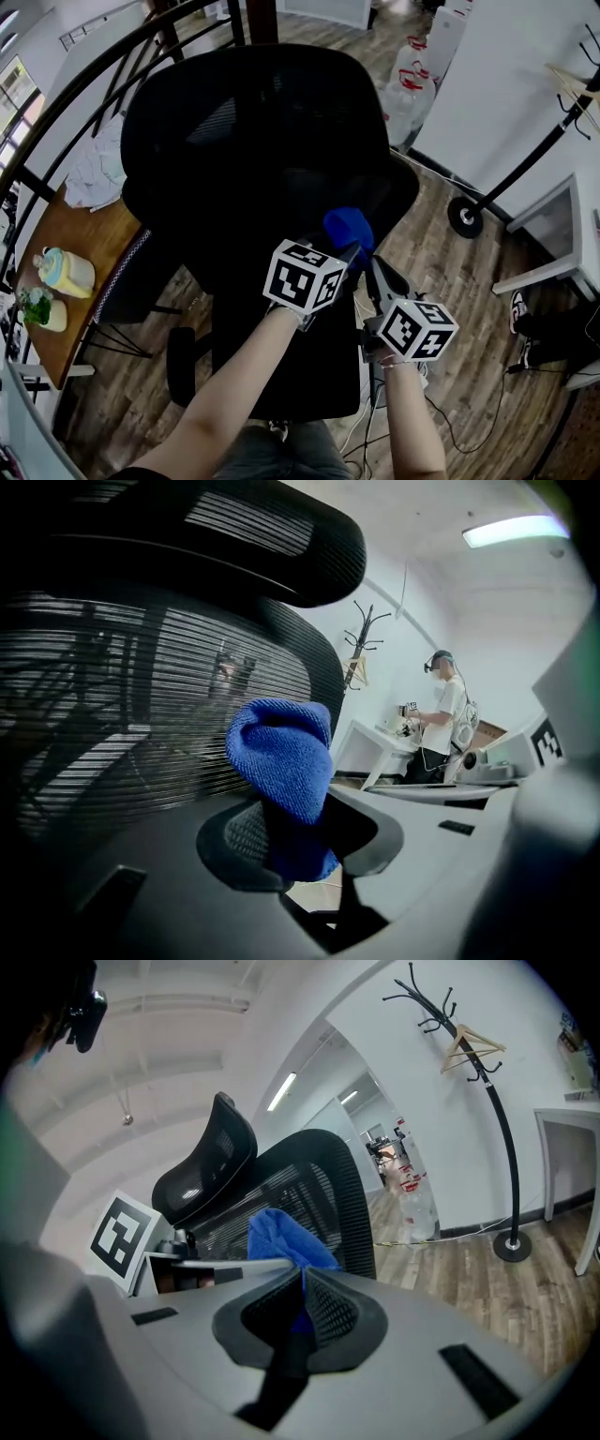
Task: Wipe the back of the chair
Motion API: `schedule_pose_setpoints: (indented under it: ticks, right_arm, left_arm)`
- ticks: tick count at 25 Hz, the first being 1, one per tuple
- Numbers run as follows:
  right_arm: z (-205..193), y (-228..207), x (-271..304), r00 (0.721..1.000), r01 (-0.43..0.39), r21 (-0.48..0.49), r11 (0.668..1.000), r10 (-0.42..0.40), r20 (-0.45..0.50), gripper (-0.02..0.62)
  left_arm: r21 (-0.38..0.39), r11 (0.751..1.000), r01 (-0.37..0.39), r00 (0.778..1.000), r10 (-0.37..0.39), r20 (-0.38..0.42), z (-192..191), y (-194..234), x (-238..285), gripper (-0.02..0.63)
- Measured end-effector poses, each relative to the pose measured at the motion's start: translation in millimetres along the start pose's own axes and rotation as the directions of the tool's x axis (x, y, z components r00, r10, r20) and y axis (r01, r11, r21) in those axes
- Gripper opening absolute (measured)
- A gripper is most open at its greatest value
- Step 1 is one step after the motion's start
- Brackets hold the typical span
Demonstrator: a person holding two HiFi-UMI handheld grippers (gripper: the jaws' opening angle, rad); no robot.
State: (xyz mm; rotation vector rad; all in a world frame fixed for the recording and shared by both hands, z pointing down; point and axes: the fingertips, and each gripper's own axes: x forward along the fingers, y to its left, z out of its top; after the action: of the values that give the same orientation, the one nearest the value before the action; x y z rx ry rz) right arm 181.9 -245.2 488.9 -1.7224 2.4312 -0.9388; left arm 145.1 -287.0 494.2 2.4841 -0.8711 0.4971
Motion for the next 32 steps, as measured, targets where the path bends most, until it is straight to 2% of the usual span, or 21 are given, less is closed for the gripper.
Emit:
schedule_pose_setpoints:
  ticks: [16,25,32]
  right_arm:
    - [-19.7,65.4,45.3,0.991,-0.114,-0.032,0.993,0.111,-0.071,0.031]
    - [-35.8,109.8,69.6,0.975,-0.195,-0.048,0.980,0.188,-0.115,0.031]
    - [-47.9,142.4,87.0,0.957,-0.256,-0.062,0.965,0.244,-0.157,0.031]
  left_arm:
    - [-0.085,0.989,-0.125,0.991,0.129,0.047,-11.8,65.8,-69.5,0.123]
    - [-0.137,0.970,-0.199,0.975,0.210,0.068,-23.7,100.5,-111.7,0.123]
    - [-0.173,0.947,-0.272,0.954,0.289,0.078,-31.8,131.2,-148.4,0.123]
